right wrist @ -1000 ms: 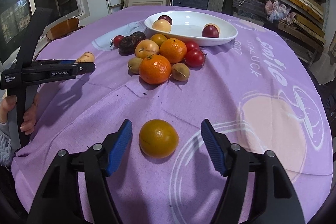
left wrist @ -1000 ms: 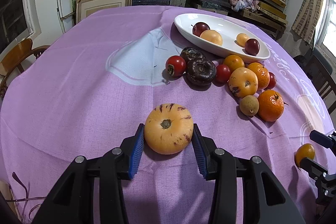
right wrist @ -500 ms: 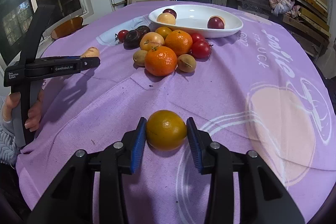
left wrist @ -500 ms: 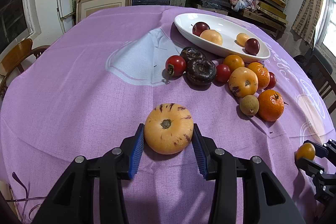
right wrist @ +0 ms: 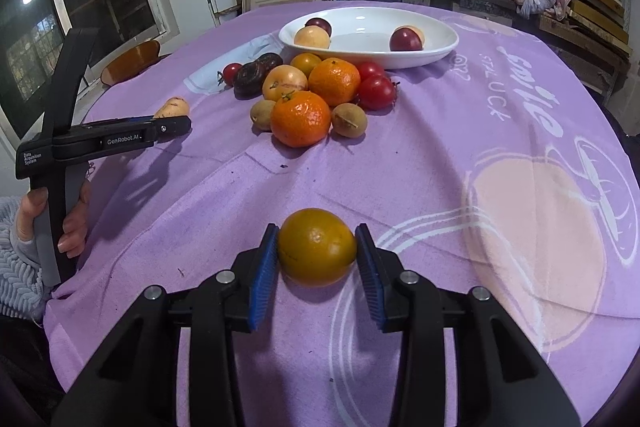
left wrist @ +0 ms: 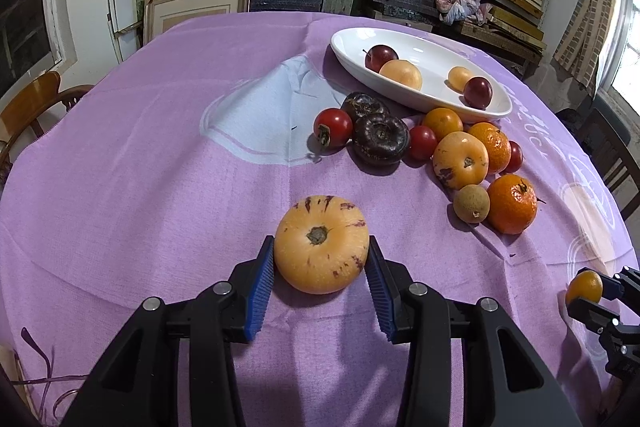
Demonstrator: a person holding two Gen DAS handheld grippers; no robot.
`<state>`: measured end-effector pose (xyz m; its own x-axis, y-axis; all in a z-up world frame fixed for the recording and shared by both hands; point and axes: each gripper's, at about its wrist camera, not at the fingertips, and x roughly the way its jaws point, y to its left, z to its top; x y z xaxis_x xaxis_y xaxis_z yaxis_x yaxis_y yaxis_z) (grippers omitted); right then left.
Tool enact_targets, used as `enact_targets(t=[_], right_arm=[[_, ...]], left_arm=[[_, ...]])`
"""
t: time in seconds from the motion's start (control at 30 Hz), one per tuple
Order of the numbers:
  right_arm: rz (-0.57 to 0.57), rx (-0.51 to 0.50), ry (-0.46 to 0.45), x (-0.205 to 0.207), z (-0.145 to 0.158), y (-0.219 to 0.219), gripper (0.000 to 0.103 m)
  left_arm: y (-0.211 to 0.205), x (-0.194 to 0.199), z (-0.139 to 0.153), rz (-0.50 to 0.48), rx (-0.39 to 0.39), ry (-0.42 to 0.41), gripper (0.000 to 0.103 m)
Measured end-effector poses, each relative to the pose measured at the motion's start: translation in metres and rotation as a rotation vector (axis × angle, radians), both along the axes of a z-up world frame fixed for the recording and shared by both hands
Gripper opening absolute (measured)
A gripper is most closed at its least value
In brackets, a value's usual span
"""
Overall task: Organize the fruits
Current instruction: 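Carry the pepino and the mandarin over the white plate and lower them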
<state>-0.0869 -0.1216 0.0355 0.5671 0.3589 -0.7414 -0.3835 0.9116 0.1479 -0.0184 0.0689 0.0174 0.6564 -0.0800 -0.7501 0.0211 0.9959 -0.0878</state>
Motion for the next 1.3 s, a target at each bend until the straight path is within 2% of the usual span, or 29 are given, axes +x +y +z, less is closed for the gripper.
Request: enact_targets(t=[0.2,0.33,0.47,0.63,0.77,0.9,1.07,1.27,1.3], right_arm=[[-0.027,-0.009,-0.037,0.007,0.018,-0.014,0.038],[-0.035,-0.019,-0.080,0.029,0.040,-0.018,0.038],[-0.054,-0.024,-0.116,0.071,0.062,-0.017,0.038],[-0.095,-0.018,-0.114,0.141,0.069,-0.014,0.038],[-0.097,-0.007,-0.101,0.190,0.070,-0.006,0.038],[-0.058,-0.012,-0.094,0.219,0.064,0.014,0.038],[-0.010,-0.057,-0.095,0.233,0.049,0.042,0.038],[0.000,-0.081,-0.056,0.250,0.025,0.047,0.040],[-0.003,-0.075,-0.061,0.250,0.025,0.044,0.043]], left_arm=[[-0.002,0.001,0.012,-0.003,-0.010,-0.020,0.044],[-0.009,0.024,0.030,-0.026,0.006,-0.021,0.044],[-0.023,0.062,0.052,-0.042,0.029,-0.049,0.044],[-0.047,0.114,0.065,-0.068,0.025,-0.052,0.044],[-0.060,0.151,0.065,-0.063,0.034,-0.049,0.044],[-0.069,0.195,0.066,-0.064,0.035,-0.030,0.044],[-0.087,0.243,0.058,-0.085,0.054,0.000,0.044],[-0.092,0.268,0.037,-0.090,0.003,0.086,0.045],[-0.091,0.268,0.035,-0.092,0.001,0.091,0.045]])
